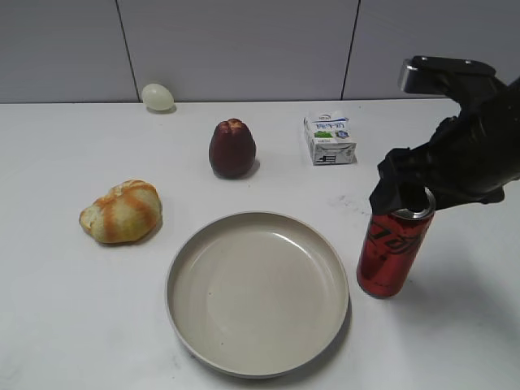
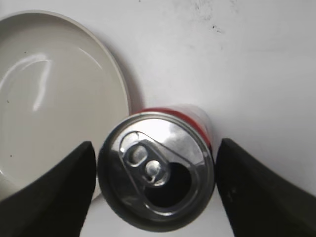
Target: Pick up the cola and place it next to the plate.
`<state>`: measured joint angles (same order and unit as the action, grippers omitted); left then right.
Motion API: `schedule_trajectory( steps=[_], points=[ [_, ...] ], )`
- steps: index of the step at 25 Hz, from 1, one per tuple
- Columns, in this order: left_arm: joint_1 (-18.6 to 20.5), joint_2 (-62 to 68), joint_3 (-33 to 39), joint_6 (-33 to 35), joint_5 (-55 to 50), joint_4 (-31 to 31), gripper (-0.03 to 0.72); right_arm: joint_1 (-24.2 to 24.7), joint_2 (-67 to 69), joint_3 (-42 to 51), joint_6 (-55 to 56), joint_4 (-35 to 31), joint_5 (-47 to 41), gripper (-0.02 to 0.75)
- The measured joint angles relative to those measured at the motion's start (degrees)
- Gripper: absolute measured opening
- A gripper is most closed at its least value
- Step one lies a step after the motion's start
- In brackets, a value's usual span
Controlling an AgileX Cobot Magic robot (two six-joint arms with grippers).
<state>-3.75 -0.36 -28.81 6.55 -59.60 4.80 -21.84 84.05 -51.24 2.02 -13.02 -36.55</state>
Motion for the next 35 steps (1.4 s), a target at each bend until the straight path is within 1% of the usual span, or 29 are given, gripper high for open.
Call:
schedule_trajectory(
  steps=[5, 8, 11, 15, 19, 22, 24, 28, 32, 35],
  points=[
    [0.0, 0.0, 0.0, 0.0, 0.0, 0.0, 0.218, 0.1, 0.0, -8.6, 0.0, 0.8, -6.4, 0.596],
    [0.0, 0.0, 0.0, 0.0, 0.0, 0.0, 0.218, 1.7, 0.7, -14.8, 0.5, 1.5, -8.6, 0.597],
    [0.0, 0.0, 0.0, 0.0, 0.0, 0.0, 0.218, 5.8, 3.0, -21.3, 0.8, 1.9, -11.8, 0.596],
    [0.0, 0.0, 0.0, 0.0, 0.0, 0.0, 0.218, 12.0, 7.5, -29.3, 0.4, 2.3, -19.4, 0.595],
    [0.0, 0.0, 0.0, 0.0, 0.0, 0.0, 0.218, 16.7, 9.9, -34.3, -0.6, 3.8, -24.7, 0.594],
    [0.0, 0.0, 0.0, 0.0, 0.0, 0.0, 0.218, 19.2, 9.9, -35.8, -1.0, 7.6, -29.1, 0.594],
    [0.0, 0.0, 0.0, 0.0, 0.0, 0.0, 0.218, 20.9, 9.9, -35.9, -1.3, 8.7, -31.8, 0.594],
    [0.0, 0.0, 0.0, 0.0, 0.0, 0.0, 0.218, 22.8, 8.7, -35.1, -1.4, 9.3, -32.5, 0.594],
    [0.0, 0.0, 0.0, 0.0, 0.0, 0.0, 0.218, 22.9, 1.2, -30.3, -1.4, 8.2, -32.6, 0.594],
    [0.0, 0.0, 0.0, 0.0, 0.0, 0.0, 0.218, 22.9, -7.4, -23.9, -1.4, 7.8, -32.6, 0.594]
  ],
)
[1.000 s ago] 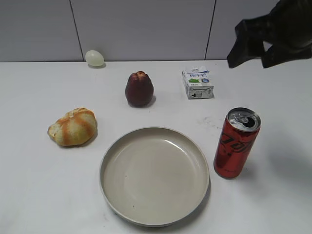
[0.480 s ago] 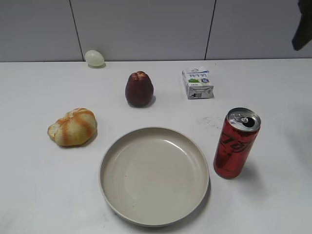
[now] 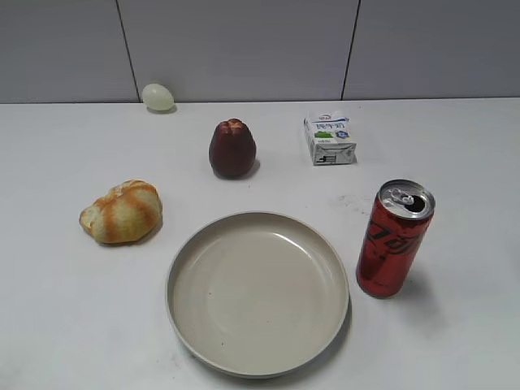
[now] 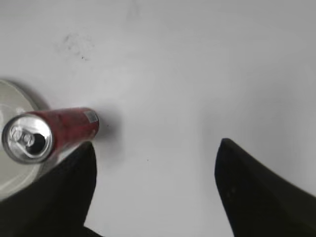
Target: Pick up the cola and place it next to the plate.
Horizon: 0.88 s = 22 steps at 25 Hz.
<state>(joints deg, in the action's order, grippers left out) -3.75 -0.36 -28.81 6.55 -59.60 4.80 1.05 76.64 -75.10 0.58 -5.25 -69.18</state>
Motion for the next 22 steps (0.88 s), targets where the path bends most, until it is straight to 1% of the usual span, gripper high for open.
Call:
schedule_trajectory(
  steps=[9, 16, 22],
  points=[
    [0.0, 0.0, 0.0, 0.0, 0.0, 0.0, 0.218, 0.0, -24.9, 19.6, -0.6, -0.5, 0.2, 0.594],
    [0.0, 0.0, 0.0, 0.0, 0.0, 0.0, 0.218, 0.0, -40.3, 32.1, -1.4, -1.5, 6.4, 0.594],
    [0.0, 0.0, 0.0, 0.0, 0.0, 0.0, 0.218, 0.0, -50.4, 42.3, -1.9, -1.6, 10.3, 0.594]
  ],
)
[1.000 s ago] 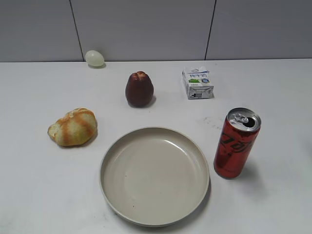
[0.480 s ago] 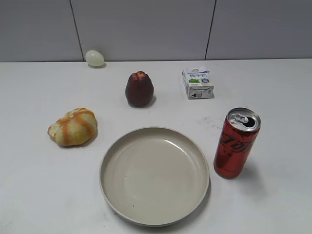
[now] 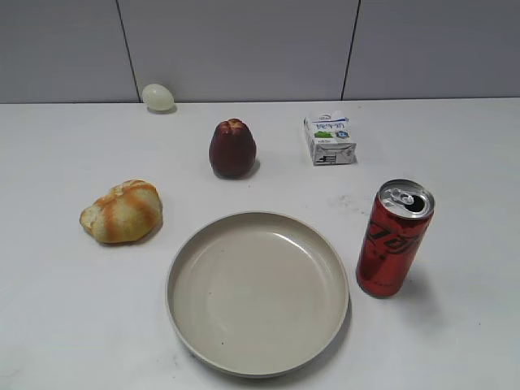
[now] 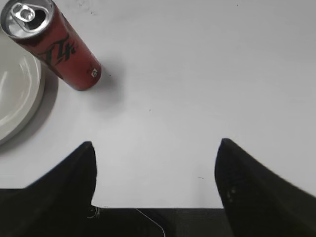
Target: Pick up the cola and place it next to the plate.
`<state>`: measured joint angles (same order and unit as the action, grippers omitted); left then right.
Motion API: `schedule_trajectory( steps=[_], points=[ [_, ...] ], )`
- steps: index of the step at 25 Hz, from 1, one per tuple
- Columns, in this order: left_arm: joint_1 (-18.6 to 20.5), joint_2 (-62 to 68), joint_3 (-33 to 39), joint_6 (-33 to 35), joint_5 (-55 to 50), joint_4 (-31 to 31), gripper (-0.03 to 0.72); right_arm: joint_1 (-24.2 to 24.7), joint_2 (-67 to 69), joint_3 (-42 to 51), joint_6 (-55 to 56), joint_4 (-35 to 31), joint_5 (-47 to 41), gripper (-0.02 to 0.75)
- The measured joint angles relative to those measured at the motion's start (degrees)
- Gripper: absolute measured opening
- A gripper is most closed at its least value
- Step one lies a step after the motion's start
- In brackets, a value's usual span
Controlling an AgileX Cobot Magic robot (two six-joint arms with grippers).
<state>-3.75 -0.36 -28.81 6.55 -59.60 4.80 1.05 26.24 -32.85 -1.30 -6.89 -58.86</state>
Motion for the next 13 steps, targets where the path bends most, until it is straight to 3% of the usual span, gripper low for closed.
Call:
schedule_trajectory(
  steps=[13],
  points=[
    [0.0, 0.0, 0.0, 0.0, 0.0, 0.0, 0.218, 0.0, -20.6, 4.6, -1.7, 0.9, -0.6, 0.594]
  ],
)
